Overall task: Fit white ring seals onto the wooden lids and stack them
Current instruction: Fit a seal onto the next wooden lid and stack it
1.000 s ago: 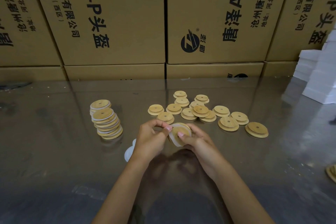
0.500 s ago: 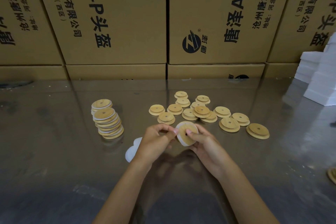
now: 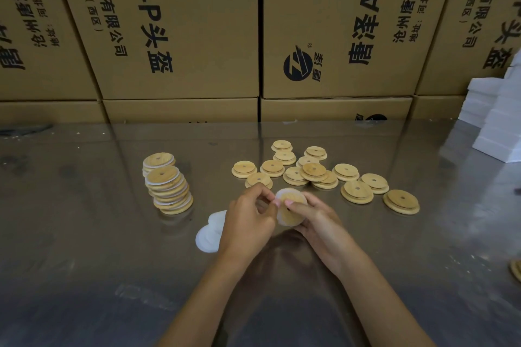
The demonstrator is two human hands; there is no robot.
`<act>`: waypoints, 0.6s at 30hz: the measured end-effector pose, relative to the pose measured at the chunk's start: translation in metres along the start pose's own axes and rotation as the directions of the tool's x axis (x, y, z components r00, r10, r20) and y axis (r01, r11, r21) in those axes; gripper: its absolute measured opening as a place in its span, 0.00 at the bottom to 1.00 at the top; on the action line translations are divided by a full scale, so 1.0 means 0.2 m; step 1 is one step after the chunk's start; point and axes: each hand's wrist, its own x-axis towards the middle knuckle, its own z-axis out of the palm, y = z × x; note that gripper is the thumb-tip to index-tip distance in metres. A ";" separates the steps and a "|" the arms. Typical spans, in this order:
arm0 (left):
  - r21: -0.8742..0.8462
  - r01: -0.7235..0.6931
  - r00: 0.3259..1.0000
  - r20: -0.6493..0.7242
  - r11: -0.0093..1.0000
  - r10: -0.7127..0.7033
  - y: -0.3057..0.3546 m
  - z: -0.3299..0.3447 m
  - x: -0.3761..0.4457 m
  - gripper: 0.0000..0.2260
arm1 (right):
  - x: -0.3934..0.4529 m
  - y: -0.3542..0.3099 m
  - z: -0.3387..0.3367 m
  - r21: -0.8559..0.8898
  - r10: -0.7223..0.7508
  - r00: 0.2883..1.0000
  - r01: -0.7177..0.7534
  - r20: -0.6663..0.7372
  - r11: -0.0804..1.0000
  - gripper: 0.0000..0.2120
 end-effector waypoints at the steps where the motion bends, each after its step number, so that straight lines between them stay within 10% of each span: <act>1: -0.001 -0.017 1.000 -0.011 1.000 0.017 0.00 0.00 0.00 0.06 | 0.00 0.00 0.00 -0.027 -0.001 1.000 0.001 -0.005 1.000 0.12; 10: -0.011 -0.088 0.992 -0.090 0.996 0.087 0.01 0.00 0.01 0.07 | 0.01 0.02 -0.01 -0.061 -0.007 0.999 0.009 0.045 0.998 0.11; 18: -0.347 0.298 0.954 0.074 0.889 -0.291 0.02 -0.03 0.04 0.09 | 0.00 0.00 -0.01 -0.083 0.004 0.995 0.004 0.096 0.997 0.12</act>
